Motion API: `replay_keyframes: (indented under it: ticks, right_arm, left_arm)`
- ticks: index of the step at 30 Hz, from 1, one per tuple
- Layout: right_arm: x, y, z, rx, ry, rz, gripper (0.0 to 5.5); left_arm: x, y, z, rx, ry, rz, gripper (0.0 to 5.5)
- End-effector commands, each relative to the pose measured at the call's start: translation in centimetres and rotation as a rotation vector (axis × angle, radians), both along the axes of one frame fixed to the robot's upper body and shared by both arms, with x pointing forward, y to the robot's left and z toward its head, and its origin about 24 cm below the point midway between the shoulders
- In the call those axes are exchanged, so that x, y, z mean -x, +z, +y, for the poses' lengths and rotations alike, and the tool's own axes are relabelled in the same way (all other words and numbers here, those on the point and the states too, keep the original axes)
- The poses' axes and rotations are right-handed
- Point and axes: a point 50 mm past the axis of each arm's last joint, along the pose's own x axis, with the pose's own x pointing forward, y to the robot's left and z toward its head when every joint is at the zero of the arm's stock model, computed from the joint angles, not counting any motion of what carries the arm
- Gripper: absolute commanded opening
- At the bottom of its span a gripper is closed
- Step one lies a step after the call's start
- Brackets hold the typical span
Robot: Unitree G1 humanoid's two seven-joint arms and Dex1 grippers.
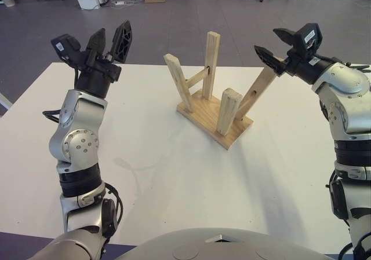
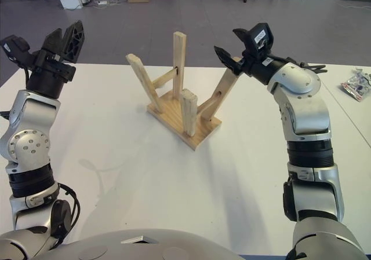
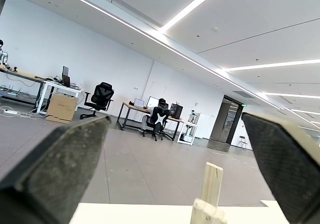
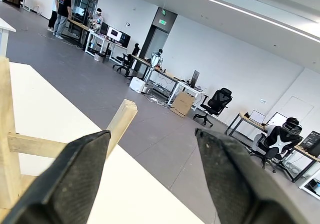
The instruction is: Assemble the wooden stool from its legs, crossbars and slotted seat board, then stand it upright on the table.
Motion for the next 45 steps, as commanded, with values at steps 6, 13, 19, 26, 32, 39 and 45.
replay_keyframes:
  ticks: [6, 13, 19, 26, 32, 39, 45]
  right_arm:
    - [-0.9, -7.6, -9.0, 0.006, -0.631, 0.156, 3.17]
    - [2.8, -20.3, -5.7, 0.319, -0.375, 0.592, 3.17]
    - [3.9, -20.2, -2.4, 0.286, -0.100, 0.705, 3.17]
    - [0.8, -20.1, -1.5, 0.276, -0.215, 0.655, 3.17]
    - [-3.2, -19.0, 2.1, 0.162, -0.223, 0.542, 3.17]
    - [-4.2, -19.2, 5.8, 0.012, -0.169, 0.535, 3.17]
    - [-3.6, -19.4, 4.5, 0.006, -0.157, 0.505, 3.17]
  left_arm:
    - [-7.7, -5.7, 6.2, -0.619, 0.260, 0.275, 4.83]
    - [-7.9, -7.9, 5.4, -0.667, 0.219, 0.263, 4.83]
    - [-7.7, -8.9, 4.2, -0.676, 0.182, 0.256, 4.83]
    - [-7.0, -10.0, 3.6, -0.668, 0.163, 0.267, 4.83]
    - [-8.0, -11.0, 2.2, -0.770, 0.082, 0.279, 4.83]
    - [-8.9, -11.2, -1.0, -0.763, -0.012, 0.231, 4.83]
    - [-4.3, -13.6, -1.4, -0.734, -0.097, 0.231, 4.83]
